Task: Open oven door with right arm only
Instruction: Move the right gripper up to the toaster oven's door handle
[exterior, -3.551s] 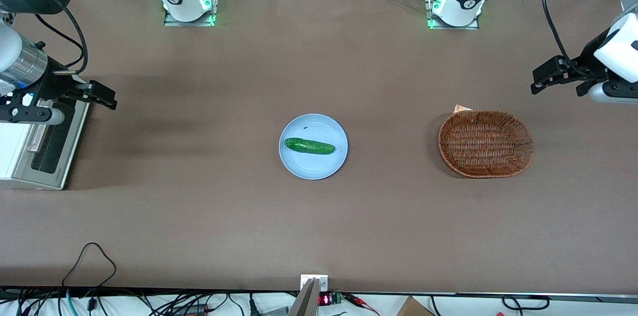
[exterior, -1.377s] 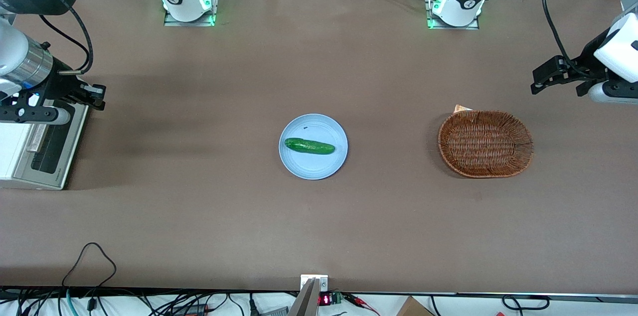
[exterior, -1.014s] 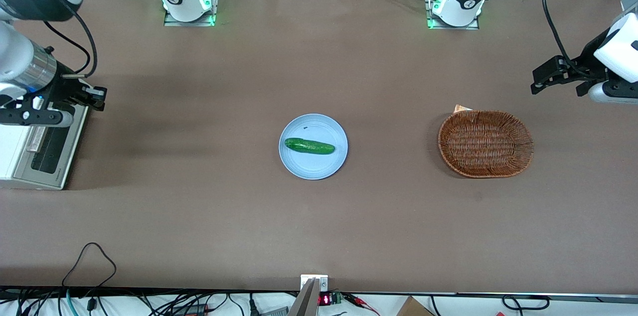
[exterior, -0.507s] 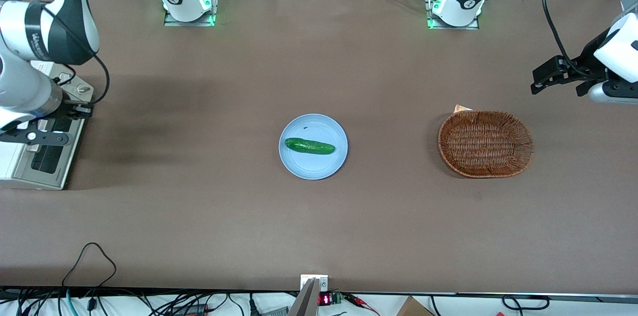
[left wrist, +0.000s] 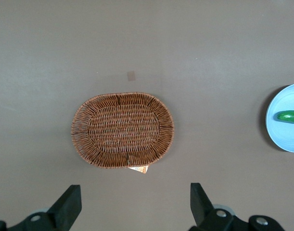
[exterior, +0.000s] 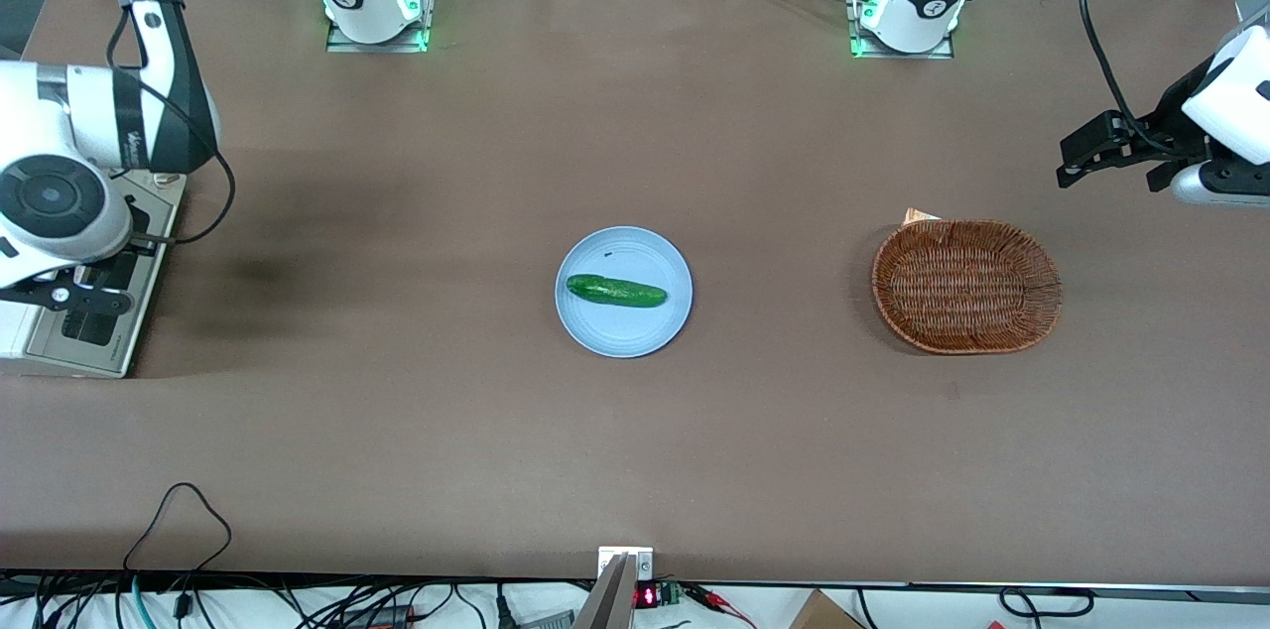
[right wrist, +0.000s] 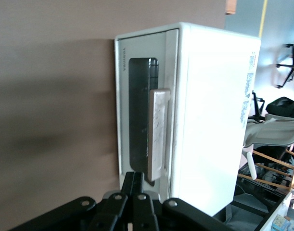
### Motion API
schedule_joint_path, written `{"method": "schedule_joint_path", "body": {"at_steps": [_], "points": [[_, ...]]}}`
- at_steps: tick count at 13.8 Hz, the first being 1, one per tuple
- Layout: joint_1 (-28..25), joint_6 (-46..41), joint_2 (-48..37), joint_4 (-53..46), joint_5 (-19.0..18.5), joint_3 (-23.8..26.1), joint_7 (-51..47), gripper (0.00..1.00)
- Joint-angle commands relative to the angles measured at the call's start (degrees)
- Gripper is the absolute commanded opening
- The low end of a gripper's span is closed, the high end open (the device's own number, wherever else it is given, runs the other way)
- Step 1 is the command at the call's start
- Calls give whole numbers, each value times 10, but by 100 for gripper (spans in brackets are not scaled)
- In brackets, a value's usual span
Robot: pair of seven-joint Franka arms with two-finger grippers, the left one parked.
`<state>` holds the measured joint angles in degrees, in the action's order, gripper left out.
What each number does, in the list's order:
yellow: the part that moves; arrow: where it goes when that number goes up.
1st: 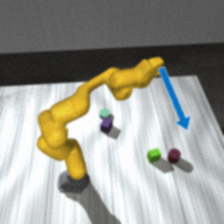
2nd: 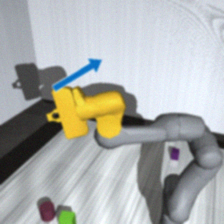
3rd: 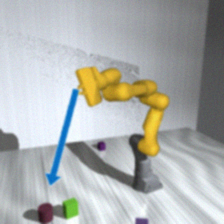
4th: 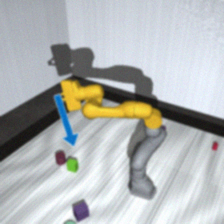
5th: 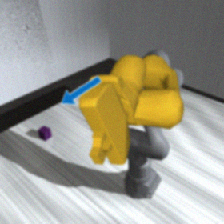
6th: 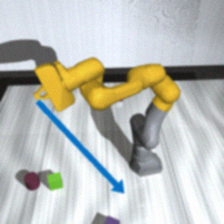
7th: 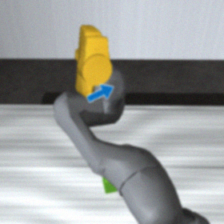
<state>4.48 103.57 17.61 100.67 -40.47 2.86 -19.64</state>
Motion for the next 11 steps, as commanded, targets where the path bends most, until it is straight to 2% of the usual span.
{"method": "schedule_joint_path", "body": {"at_steps": [1, 7, 11], "points": [[6, 22, 9, 6, -24, -11, -30, 0], [14, 29, 34, 8, -72, -27, -57, 0], [21, 30, 47, 8, -83, -28, -65, 0]]}}
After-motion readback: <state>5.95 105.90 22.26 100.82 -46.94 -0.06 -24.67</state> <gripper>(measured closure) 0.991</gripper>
